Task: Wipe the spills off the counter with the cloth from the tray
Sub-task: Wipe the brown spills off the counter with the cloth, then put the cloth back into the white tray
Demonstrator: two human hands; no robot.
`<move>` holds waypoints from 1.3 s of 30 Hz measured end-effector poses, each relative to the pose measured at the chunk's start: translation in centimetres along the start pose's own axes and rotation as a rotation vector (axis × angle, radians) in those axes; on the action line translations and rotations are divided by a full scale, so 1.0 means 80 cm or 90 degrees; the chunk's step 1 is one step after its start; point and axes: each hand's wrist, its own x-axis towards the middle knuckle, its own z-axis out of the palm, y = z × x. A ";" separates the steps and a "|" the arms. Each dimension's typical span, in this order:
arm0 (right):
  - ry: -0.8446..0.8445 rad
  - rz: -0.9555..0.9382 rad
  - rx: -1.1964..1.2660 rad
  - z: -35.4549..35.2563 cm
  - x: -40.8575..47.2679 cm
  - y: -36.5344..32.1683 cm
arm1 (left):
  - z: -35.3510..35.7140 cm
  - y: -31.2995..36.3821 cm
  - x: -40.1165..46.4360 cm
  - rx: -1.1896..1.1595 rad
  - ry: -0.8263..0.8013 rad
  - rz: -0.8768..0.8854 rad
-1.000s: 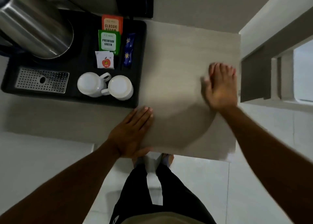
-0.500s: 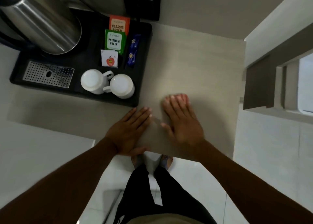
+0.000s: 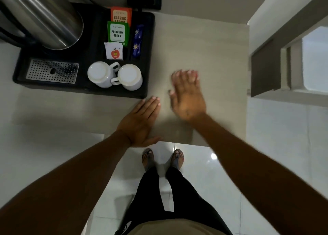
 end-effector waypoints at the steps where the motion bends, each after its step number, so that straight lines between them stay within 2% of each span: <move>1: -0.016 -0.029 0.010 0.012 -0.029 -0.019 | 0.002 -0.001 0.000 0.001 -0.008 -0.013; 4: -0.047 -0.061 0.023 0.029 -0.124 -0.036 | 0.006 -0.002 -0.004 -0.010 -0.007 -0.016; 7: -0.024 0.014 0.037 0.019 -0.166 0.011 | 0.005 0.000 -0.001 -0.003 0.023 -0.004; 13: 0.022 0.220 0.052 -0.025 -0.190 0.118 | 0.000 0.001 -0.004 0.019 0.009 -0.010; 16: 0.050 0.286 0.089 -0.028 -0.179 0.125 | 0.000 0.010 0.001 0.011 -0.008 -0.037; 19: 0.067 0.295 0.113 -0.032 -0.169 0.124 | -0.003 0.034 0.028 -0.018 -0.024 -0.050; 25: 0.084 0.316 0.186 -0.064 -0.144 0.156 | -0.027 0.106 0.139 -0.032 -0.009 -0.021; 30: 0.154 0.335 0.217 -0.131 -0.111 0.224 | -0.055 0.169 0.257 -0.032 -0.004 0.005; 34: 0.193 0.330 0.175 -0.196 -0.079 0.314 | -0.085 0.227 0.368 -0.050 0.009 0.037; 39: 0.138 0.350 0.128 -0.232 -0.020 0.433 | -0.102 0.281 0.500 -0.075 0.033 0.033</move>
